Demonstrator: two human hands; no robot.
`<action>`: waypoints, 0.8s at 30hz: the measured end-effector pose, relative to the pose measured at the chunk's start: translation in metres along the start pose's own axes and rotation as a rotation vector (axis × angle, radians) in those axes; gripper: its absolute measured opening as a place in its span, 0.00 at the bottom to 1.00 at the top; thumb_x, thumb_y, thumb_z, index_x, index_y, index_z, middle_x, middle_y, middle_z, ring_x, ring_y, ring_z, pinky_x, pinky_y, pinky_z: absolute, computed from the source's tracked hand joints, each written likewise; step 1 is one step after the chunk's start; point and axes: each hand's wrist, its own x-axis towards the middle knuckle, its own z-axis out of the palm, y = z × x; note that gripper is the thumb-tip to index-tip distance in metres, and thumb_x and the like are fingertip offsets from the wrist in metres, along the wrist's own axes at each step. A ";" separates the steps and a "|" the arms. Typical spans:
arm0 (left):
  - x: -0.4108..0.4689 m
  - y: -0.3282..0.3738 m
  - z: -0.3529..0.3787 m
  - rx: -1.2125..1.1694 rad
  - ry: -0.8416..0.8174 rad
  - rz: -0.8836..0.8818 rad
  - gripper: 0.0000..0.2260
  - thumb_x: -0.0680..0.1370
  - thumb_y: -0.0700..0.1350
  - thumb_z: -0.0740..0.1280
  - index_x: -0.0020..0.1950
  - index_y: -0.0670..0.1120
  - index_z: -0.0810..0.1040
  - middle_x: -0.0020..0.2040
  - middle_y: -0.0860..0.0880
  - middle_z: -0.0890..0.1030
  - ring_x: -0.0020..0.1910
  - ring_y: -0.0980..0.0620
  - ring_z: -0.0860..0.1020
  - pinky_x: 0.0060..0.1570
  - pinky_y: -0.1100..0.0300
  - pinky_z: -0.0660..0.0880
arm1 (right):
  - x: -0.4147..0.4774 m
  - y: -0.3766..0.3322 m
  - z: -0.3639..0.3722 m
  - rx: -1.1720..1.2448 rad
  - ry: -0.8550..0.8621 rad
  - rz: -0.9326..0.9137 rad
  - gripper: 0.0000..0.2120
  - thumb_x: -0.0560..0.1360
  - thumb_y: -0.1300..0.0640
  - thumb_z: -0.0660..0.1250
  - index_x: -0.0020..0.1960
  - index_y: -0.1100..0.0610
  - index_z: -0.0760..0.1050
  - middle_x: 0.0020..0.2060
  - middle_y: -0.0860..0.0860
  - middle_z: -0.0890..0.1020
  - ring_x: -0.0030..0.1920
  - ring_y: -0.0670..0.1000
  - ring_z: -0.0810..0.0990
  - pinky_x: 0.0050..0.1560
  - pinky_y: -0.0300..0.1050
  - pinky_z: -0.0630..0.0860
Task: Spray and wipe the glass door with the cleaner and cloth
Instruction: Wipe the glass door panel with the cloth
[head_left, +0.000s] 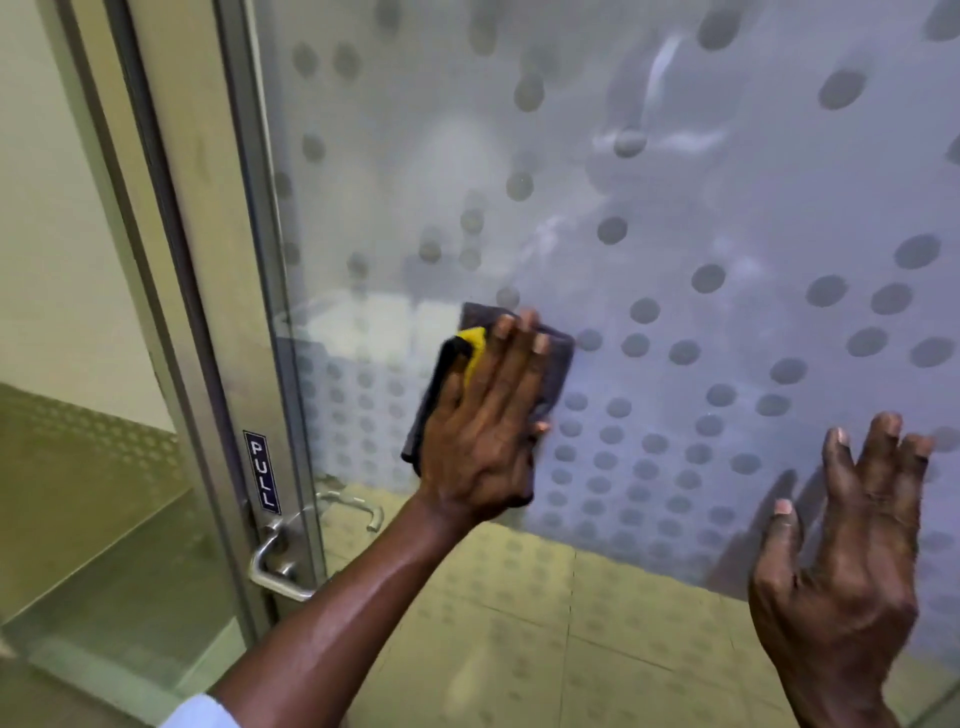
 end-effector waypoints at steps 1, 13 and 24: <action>0.001 -0.010 -0.004 -0.006 0.025 -0.065 0.29 0.92 0.51 0.48 0.92 0.45 0.50 0.93 0.49 0.46 0.93 0.46 0.50 0.91 0.47 0.50 | 0.000 0.000 0.000 -0.003 -0.005 0.002 0.28 0.87 0.60 0.58 0.86 0.59 0.62 0.87 0.59 0.61 0.88 0.63 0.59 0.85 0.67 0.65; 0.000 -0.018 -0.051 -0.544 0.111 -0.500 0.27 0.90 0.37 0.53 0.91 0.40 0.57 0.93 0.41 0.56 0.93 0.41 0.51 0.92 0.35 0.47 | 0.003 -0.037 -0.010 -0.029 -0.019 0.017 0.27 0.84 0.55 0.64 0.80 0.65 0.70 0.85 0.66 0.64 0.86 0.65 0.63 0.85 0.62 0.64; -0.028 0.032 -0.110 -1.719 0.106 -1.480 0.34 0.80 0.56 0.74 0.83 0.43 0.75 0.83 0.36 0.75 0.86 0.33 0.69 0.89 0.34 0.59 | -0.023 -0.182 0.000 1.079 -0.464 0.710 0.27 0.75 0.41 0.74 0.72 0.48 0.79 0.66 0.43 0.87 0.65 0.45 0.86 0.62 0.38 0.83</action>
